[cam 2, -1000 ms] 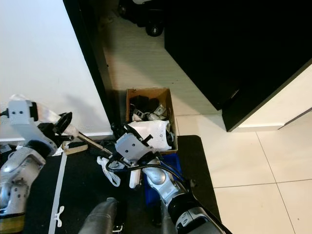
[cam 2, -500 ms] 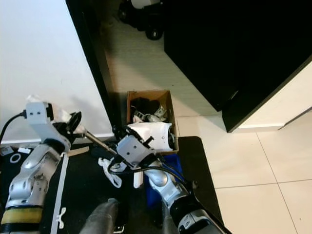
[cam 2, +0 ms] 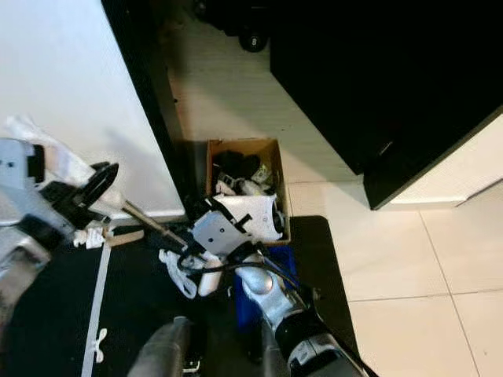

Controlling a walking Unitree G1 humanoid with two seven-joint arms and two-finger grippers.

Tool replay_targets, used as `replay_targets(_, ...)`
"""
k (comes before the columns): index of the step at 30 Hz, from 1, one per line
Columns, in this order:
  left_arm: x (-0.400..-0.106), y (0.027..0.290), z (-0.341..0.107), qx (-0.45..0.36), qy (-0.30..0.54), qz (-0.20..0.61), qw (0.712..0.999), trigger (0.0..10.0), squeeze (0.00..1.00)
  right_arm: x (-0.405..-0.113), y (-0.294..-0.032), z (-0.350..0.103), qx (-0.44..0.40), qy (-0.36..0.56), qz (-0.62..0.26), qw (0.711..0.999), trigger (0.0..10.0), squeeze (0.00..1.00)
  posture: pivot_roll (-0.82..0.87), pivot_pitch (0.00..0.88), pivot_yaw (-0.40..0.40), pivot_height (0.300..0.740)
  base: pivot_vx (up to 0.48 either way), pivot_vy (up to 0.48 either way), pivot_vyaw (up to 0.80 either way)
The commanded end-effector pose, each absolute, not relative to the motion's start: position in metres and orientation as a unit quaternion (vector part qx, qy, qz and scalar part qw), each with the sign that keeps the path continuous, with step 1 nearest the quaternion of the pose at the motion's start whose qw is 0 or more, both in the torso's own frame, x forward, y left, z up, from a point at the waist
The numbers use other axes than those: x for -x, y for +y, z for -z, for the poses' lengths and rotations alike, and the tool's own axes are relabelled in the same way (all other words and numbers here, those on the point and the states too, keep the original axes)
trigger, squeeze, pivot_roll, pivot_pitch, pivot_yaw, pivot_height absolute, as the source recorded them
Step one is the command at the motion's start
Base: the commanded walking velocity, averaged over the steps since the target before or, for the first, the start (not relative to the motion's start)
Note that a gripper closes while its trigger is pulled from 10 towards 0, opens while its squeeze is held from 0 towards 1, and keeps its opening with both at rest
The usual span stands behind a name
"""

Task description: Sweep floor

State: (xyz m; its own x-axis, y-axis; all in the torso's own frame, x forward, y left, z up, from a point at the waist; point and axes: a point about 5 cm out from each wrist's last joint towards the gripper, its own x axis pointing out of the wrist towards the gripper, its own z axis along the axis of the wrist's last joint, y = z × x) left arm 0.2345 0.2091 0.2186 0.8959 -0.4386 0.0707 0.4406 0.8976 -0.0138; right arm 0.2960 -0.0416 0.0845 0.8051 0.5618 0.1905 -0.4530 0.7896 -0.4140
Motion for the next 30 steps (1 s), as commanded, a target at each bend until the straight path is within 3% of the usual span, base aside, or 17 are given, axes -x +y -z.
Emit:
replay_targets(1,-0.219,0.218,-0.225,-0.014,-0.022,0.237,0.971,10.0,0.00,-0.293,-0.046,-0.080,0.163,-0.136,-0.270,0.939,10.0,0.00,0.19,0.262,0.009,0.740,0.000,0.000,0.00)
replay_targets(4,-0.208,0.228,-0.228,-0.019,-0.007,0.235,0.972,10.0,0.00,-0.296,-0.050,-0.091,0.146,-0.151,-0.270,0.940,10.0,0.00,0.19,0.261,0.011,0.740,0.000,0.000,0.00)
replay_targets(8,-0.201,0.241,-0.226,0.035,-0.003,0.211,0.977,10.0,0.00,-0.293,-0.052,-0.103,0.128,-0.166,-0.301,0.930,10.0,0.00,0.19,0.258,0.014,0.740,0.000,0.000,0.00)
replay_targets(16,-0.214,0.251,-0.184,0.057,0.054,0.103,0.992,10.0,0.00,-0.291,-0.057,-0.114,0.128,-0.173,-0.325,0.921,10.0,0.00,0.17,0.247,0.018,0.740,0.000,0.000,0.00)
replay_targets(26,-0.221,0.250,-0.160,0.060,0.075,0.011,0.995,10.0,0.00,-0.296,-0.064,-0.121,-0.003,-0.122,-0.295,0.948,10.0,0.00,0.17,0.229,0.013,0.740,0.000,0.000,0.00)
replay_targets(30,-0.224,0.253,-0.155,0.062,0.073,-0.029,0.995,10.0,0.00,-0.298,-0.068,-0.116,-0.017,-0.102,-0.283,0.953,10.0,0.00,0.17,0.227,0.013,0.740,0.000,0.000,0.00)
